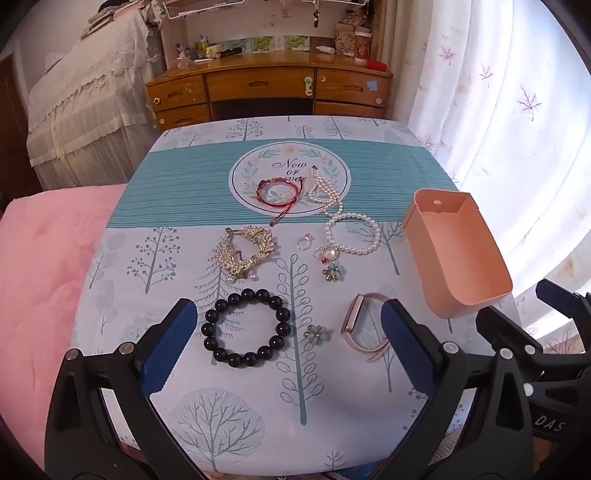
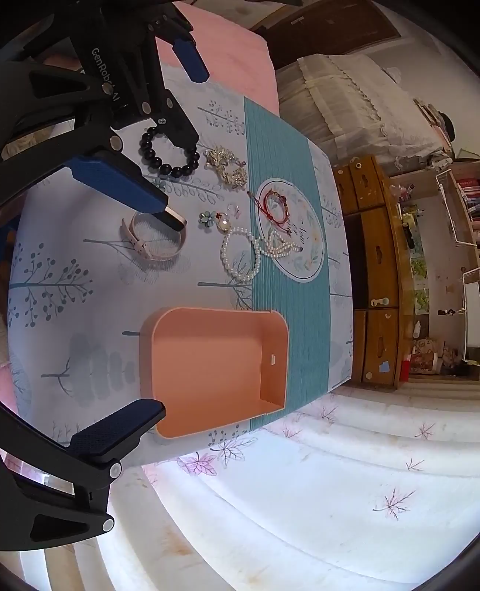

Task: Organize jewelry
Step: 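Move the right tool toward the pink watch while the left tool nears the black bead bracelet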

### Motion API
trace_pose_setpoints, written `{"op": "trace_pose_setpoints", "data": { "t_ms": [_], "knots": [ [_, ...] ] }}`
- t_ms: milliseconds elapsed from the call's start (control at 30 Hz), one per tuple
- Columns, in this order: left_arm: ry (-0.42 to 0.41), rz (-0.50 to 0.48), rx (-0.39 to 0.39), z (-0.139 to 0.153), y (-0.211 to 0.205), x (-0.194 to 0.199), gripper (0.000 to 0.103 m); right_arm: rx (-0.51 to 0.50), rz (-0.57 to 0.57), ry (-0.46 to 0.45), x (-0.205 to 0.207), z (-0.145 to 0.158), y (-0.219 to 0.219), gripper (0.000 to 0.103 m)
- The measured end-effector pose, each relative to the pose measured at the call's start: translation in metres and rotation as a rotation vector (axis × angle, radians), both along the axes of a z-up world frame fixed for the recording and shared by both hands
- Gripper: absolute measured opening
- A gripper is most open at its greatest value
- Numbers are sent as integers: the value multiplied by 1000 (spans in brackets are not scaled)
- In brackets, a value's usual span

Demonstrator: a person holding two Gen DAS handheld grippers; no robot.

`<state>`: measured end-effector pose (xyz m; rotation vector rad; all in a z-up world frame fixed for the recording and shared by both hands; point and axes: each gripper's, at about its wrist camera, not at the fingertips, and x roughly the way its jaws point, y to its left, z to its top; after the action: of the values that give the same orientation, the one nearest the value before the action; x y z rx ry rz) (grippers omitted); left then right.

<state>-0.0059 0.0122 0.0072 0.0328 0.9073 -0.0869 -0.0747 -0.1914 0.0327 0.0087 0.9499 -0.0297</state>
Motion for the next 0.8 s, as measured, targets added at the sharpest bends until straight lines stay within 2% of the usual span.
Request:
{"op": "trace_pose_setpoints", "data": {
  "t_ms": [100, 233, 500, 633, 800],
  "knots": [
    [-9, -21, 28, 1, -2, -2, 99, 4, 8, 6, 1, 0, 1, 95],
    [-31, -52, 39, 4, -5, -7, 99, 12, 15, 28, 3, -4, 3, 82],
    [-58, -70, 43, 8, -5, -13, 99, 22, 25, 43, 5, -8, 2, 79],
    [-57, -58, 67, 9, -4, -14, 99, 31, 27, 57, 7, -9, 3, 72],
    [-64, -46, 50, 13, 3, -16, 99, 45, 18, 62, 6, -8, 4, 69]
  ]
}}
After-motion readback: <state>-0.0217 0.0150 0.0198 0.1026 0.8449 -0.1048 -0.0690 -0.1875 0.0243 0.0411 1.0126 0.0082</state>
